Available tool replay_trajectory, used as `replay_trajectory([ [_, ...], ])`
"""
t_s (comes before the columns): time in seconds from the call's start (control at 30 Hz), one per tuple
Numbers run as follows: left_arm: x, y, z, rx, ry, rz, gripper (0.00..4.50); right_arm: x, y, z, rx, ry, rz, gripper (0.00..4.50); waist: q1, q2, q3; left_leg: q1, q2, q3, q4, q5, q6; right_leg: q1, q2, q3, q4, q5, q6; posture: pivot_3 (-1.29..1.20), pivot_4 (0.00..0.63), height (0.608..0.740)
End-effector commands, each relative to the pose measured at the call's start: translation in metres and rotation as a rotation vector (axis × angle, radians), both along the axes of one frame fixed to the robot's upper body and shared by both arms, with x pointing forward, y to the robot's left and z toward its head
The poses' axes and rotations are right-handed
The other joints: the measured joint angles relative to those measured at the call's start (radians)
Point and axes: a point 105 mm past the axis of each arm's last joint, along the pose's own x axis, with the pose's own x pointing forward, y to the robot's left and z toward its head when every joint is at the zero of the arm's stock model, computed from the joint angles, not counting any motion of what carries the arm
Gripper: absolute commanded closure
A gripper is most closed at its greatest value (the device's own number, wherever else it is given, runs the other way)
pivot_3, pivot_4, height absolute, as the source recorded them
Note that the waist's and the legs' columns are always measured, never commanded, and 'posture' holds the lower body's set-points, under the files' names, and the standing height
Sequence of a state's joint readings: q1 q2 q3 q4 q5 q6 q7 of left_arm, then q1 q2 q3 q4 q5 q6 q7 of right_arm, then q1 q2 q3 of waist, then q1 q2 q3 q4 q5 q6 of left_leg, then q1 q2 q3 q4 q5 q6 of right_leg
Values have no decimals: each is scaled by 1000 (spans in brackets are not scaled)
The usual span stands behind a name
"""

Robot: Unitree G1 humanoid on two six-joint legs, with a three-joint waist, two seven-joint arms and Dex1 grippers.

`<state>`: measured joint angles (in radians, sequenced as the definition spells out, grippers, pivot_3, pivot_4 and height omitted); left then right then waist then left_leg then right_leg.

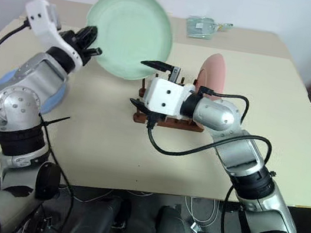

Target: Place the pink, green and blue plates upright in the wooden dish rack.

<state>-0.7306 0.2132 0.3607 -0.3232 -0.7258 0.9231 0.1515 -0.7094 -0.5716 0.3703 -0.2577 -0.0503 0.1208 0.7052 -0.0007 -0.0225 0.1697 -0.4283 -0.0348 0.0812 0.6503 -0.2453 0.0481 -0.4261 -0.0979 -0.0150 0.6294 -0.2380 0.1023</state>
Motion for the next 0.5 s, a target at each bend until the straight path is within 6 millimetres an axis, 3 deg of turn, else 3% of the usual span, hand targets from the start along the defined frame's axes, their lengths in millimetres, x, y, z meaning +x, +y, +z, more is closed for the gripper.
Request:
replay_trajectory([
  [0.03,-10,-19,22,1,-57,-66,4462,13,8,-1,-98,-160,-36,0,-8,0,0,0,0,0,0,0,-1,0,0,0,0,0,0,0,150,740],
  [0.07,-10,-22,24,-17,-55,-81,4462,18,11,-5,-128,-185,-48,0,-9,0,0,0,0,0,0,1,-1,0,0,0,0,0,0,0,150,740],
  [0.17,-12,-25,23,12,-47,-102,4500,29,14,-8,-166,-253,-95,878,-12,0,0,0,0,0,0,1,-1,0,1,0,1,0,0,0,150,740],
  [0.33,-14,-24,18,18,-32,-121,4500,36,10,-13,-219,-320,-140,3428,-13,0,0,0,0,0,0,3,0,0,1,-1,1,0,0,0,150,740],
  [0.4,-15,-22,14,9,-29,-124,3736,37,9,-11,-216,-340,-154,4479,-14,0,0,0,0,0,0,3,0,0,1,-2,1,0,0,0,150,740],
  [0.5,-15,-12,23,-85,-75,-102,2418,36,6,-8,-204,-367,-170,4500,-9,0,0,0,0,0,0,2,-2,0,1,-2,1,0,0,0,150,740],
])
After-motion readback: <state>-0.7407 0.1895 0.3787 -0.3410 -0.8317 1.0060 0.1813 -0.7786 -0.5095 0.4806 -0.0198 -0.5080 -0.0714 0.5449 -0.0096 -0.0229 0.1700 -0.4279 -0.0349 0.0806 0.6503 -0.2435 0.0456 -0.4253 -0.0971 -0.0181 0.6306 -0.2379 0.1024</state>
